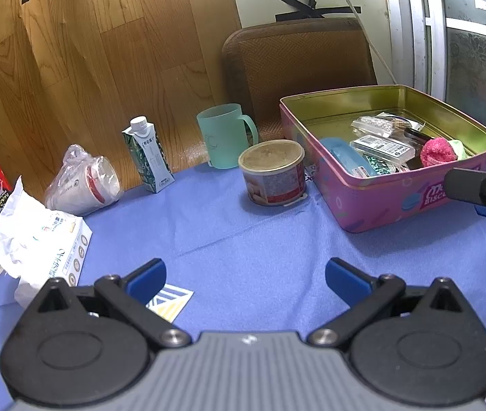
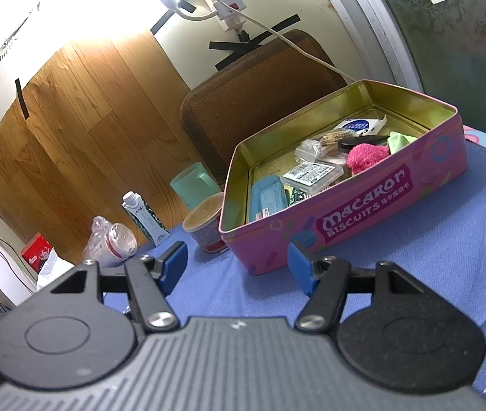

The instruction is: Organize soft objects

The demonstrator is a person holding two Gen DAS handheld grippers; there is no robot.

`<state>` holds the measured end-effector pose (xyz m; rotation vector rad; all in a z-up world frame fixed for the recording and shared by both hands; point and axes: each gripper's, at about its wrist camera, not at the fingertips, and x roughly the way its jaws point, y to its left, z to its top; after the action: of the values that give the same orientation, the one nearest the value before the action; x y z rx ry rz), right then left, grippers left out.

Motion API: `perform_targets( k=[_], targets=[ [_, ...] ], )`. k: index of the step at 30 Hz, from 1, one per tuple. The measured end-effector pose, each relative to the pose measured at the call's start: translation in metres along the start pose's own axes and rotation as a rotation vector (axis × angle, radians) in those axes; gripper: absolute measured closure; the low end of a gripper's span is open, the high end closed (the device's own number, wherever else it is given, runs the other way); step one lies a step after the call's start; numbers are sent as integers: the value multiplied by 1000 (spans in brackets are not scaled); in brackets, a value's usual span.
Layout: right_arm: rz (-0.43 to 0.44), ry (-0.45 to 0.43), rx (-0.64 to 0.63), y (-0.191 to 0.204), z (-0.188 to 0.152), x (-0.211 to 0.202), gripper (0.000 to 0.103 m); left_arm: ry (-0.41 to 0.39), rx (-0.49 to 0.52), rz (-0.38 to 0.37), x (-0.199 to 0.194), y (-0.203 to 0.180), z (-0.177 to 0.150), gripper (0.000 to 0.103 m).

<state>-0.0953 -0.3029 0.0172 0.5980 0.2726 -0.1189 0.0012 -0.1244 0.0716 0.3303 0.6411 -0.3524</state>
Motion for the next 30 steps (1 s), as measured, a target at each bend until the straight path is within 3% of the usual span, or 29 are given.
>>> perform_targets(
  k=[30],
  targets=[
    [-19,-5,-25,4,-6,2,36,27,-38,-59,6,3,0,0]
  ],
)
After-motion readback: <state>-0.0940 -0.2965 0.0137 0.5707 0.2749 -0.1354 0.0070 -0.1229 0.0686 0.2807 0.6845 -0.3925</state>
